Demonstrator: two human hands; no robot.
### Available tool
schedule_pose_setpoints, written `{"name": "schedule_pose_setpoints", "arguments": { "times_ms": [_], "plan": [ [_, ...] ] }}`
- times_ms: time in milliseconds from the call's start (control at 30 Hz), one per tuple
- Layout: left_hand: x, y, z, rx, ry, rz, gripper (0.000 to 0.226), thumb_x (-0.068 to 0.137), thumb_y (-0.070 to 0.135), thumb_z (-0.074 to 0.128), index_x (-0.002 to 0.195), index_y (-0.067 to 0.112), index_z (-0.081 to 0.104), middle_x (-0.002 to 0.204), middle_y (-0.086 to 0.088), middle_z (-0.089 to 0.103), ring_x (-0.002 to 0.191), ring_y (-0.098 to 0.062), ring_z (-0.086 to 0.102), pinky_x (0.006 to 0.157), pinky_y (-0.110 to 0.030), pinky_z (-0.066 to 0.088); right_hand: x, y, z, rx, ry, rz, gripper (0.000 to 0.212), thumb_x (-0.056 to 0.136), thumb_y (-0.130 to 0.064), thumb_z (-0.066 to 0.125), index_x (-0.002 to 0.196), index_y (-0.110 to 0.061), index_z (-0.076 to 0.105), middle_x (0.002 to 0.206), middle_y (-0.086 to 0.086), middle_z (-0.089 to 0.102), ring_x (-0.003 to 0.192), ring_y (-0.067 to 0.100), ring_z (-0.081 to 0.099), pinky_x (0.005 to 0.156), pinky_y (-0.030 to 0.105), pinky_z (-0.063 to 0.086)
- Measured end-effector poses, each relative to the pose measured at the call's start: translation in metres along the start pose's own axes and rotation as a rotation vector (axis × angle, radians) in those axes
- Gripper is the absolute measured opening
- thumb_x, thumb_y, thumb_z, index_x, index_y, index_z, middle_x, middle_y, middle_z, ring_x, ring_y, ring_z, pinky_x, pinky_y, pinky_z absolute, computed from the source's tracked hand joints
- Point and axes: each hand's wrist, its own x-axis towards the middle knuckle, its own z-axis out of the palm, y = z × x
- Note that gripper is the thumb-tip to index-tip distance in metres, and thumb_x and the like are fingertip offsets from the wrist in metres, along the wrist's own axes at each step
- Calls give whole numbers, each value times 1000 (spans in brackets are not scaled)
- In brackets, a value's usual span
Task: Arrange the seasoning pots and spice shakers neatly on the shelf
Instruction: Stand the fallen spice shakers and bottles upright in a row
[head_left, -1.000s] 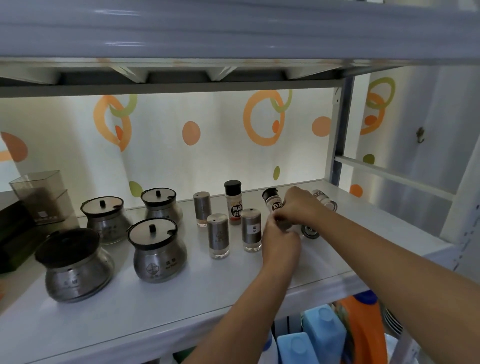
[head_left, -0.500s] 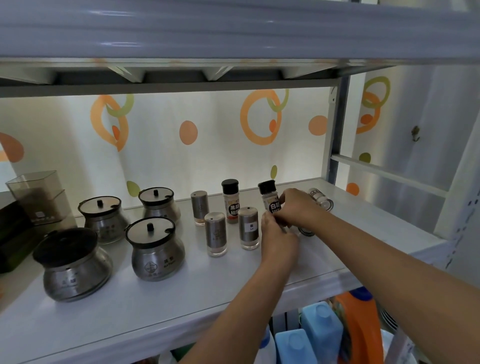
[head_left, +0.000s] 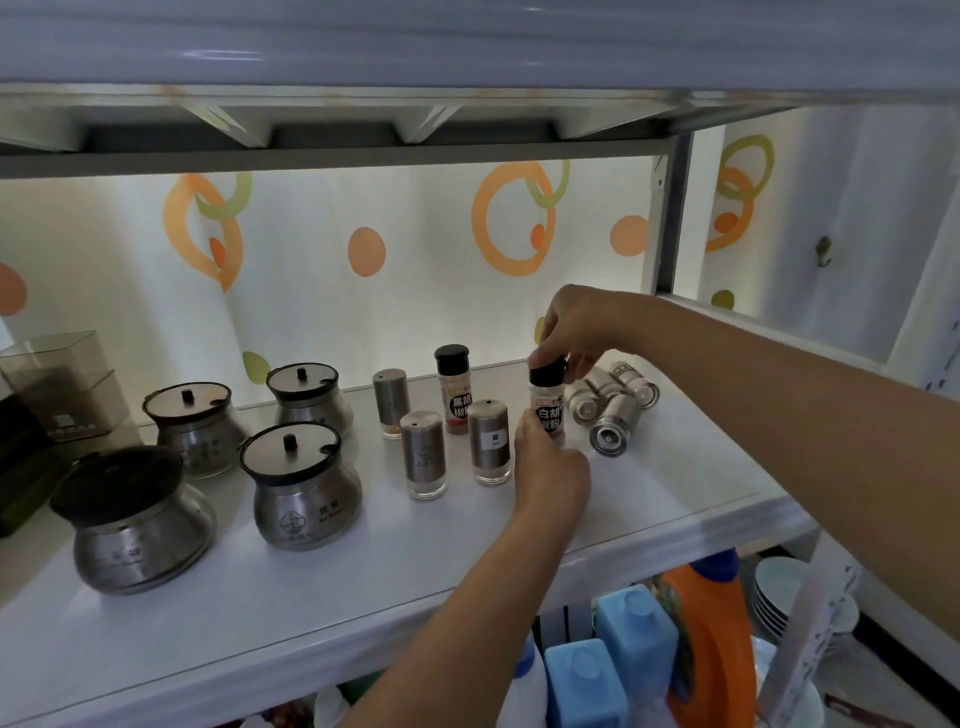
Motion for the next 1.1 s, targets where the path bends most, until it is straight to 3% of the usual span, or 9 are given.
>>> {"name": "schedule_pose_setpoints", "arguments": {
  "times_ms": [100, 233, 333, 533, 733, 833, 900, 1000, 1100],
  "plan": [
    [0, 1, -1, 14, 0, -1, 57, 76, -5, 39, 129, 11, 48, 123, -11, 56, 109, -24, 54, 94, -30, 43, 4, -2, 0, 5, -21, -13, 29, 84, -7, 75, 102, 13, 66, 96, 26, 71, 82, 37, 74, 78, 42, 61],
    [2, -1, 0, 63, -10, -19, 79, 62, 11, 36, 142, 10, 36, 144, -16, 44, 133, -33, 41, 112, -46, 36, 10, 1, -3, 11, -66, -36, 23, 84, -2, 72, 104, 10, 69, 100, 22, 72, 81, 34, 75, 81, 41, 61],
    [2, 1, 0, 80, -28, -27, 74, 73, 1, 40, 146, 11, 32, 150, -14, 38, 139, -31, 35, 115, -43, 32, 11, 4, -5, 30, -93, -48, 20, 84, -2, 71, 102, 8, 70, 97, 20, 73, 81, 33, 75, 82, 39, 60],
    [0, 1, 0, 82, -13, -4, 72, 75, -4, 40, 145, 11, 33, 148, -14, 39, 137, -31, 38, 114, -44, 34, 10, 6, -2, 50, -71, -54, 20, 84, -2, 72, 100, 10, 70, 95, 21, 73, 80, 33, 75, 77, 36, 62],
    [-1, -1, 1, 59, 24, 21, 75, 62, 10, 37, 136, 8, 41, 139, -19, 47, 130, -37, 43, 109, -50, 38, 7, 5, 0, 73, -49, -38, 20, 85, -1, 71, 100, 11, 69, 95, 22, 73, 78, 33, 75, 74, 34, 62],
    [-7, 5, 0, 81, 14, 36, 61, 71, -1, 41, 132, 8, 45, 131, -16, 53, 121, -33, 51, 105, -38, 43, 5, 4, 0, 70, -45, -35, 21, 85, -2, 72, 101, 11, 68, 97, 23, 72, 77, 33, 75, 74, 34, 62],
    [-15, 7, -1, 108, -5, 61, 62, 77, -4, 45, 137, 10, 43, 137, -12, 49, 126, -29, 48, 107, -37, 41, 2, 4, -2, 76, -62, -33, 23, 84, -3, 72, 103, 10, 68, 100, 24, 72, 77, 32, 75, 69, 32, 62],
    [-31, 5, 3, 119, -21, 123, 68, 83, 0, 51, 146, 20, 35, 148, 0, 41, 135, -19, 41, 112, -35, 37, -6, 8, -14, 123, -71, -48, 30, 86, -11, 73, 110, 5, 66, 108, 22, 68, 80, 33, 75, 69, 32, 62],
    [-38, 8, 9, 217, -12, 262, 58, 88, 5, 53, 142, 23, 43, 142, 2, 47, 124, -16, 51, 103, -31, 45, -13, 24, -30, 155, 20, -18, 34, 90, -20, 70, 113, 4, 63, 105, 21, 66, 77, 32, 73, 63, 31, 60]
  ]
}}
